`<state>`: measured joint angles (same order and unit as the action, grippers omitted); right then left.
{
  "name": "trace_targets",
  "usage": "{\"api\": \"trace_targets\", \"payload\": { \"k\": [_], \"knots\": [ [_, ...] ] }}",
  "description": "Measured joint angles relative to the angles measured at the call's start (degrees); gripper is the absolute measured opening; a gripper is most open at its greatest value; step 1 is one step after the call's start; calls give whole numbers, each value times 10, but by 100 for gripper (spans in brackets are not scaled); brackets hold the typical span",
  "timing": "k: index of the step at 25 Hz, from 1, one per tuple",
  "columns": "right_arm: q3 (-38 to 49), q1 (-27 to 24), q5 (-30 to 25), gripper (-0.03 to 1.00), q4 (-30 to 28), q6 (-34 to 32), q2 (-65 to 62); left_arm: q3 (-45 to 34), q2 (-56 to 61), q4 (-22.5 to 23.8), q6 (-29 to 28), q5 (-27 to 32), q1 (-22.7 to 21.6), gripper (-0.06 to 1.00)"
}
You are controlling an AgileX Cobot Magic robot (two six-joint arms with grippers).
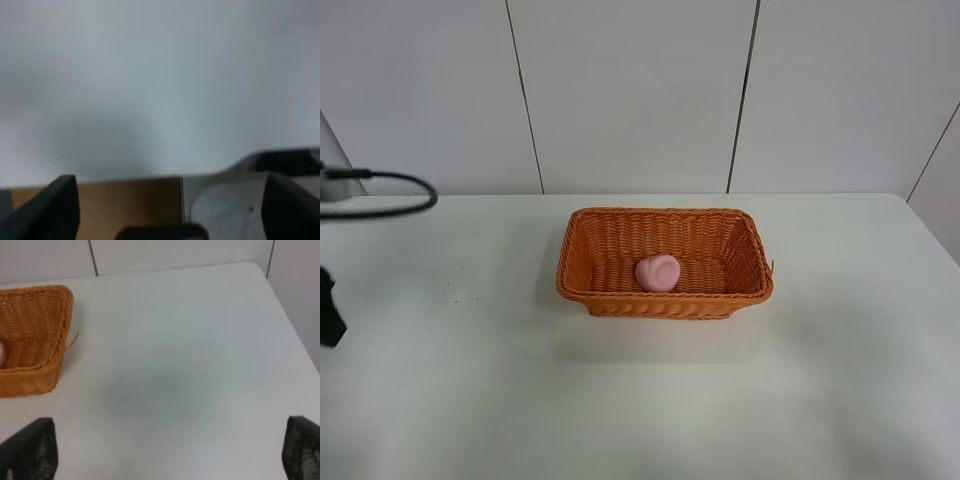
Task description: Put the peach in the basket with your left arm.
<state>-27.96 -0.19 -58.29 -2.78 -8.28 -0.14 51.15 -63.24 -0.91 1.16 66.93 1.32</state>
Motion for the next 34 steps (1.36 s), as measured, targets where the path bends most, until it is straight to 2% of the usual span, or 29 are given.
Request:
{"api": "trace_targets", "payload": {
  "k": [6,10,25,34],
  "knots": [
    [0,0,0,69,0,0,0,-158,190,1,0,-17,0,85],
    [0,0,0,69,0,0,0,-219,299,1,-1,-49,0,85],
    [0,0,0,69,0,0,0,-228,617,2,0,-64,0,85],
    [0,0,0,69,0,0,0,-229,636,2,0,-64,0,85]
  ]
}}
